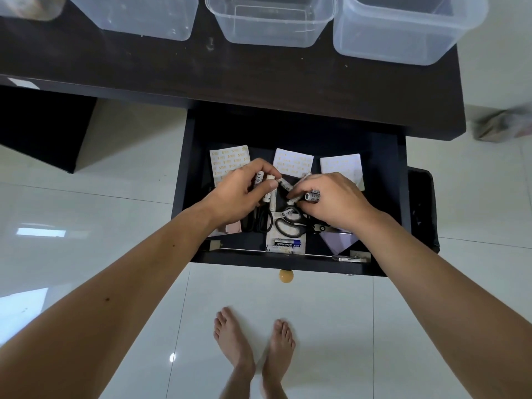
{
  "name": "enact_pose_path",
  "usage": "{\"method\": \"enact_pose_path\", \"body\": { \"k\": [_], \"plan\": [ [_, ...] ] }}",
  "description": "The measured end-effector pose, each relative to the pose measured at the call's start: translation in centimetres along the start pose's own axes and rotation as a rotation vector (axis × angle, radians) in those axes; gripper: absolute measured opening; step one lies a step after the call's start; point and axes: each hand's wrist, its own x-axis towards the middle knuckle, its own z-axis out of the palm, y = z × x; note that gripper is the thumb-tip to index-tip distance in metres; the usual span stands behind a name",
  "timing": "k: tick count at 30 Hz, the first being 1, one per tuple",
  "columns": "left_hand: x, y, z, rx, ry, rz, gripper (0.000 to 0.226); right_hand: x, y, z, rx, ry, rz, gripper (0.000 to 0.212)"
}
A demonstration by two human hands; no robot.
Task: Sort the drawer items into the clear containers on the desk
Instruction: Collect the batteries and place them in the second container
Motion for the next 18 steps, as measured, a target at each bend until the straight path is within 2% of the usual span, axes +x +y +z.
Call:
{"method": "enact_pose_path", "body": {
  "k": [4, 11, 14, 18],
  "plan": [
    [-0.1, 0.5, -0.2, -0.137, -0.039, -0.010, 0.018, -0.2, 0.0, 0.0, -0.094, -0.030, -0.051, 0.023],
    [-0.3, 0.0, -0.2, -0.052, -0.004, -0.035, 0.019, -0.1, 0.4, 0.2, 0.136, 0.079, -0.014, 0.018],
    [-0.3, 0.3, -0.2, -0.031, 0.039, 0.010, 0.020, -0.4, 0.0, -0.1, 0.220, 0.116, 0.002, 0.015],
    [0.1, -0.3, 0.1, 0.084, 0.103, 0.055, 0.009, -1.4, -0.4, -0.5, 0.303, 0.101, 0.061, 0.014]
  ]
}}
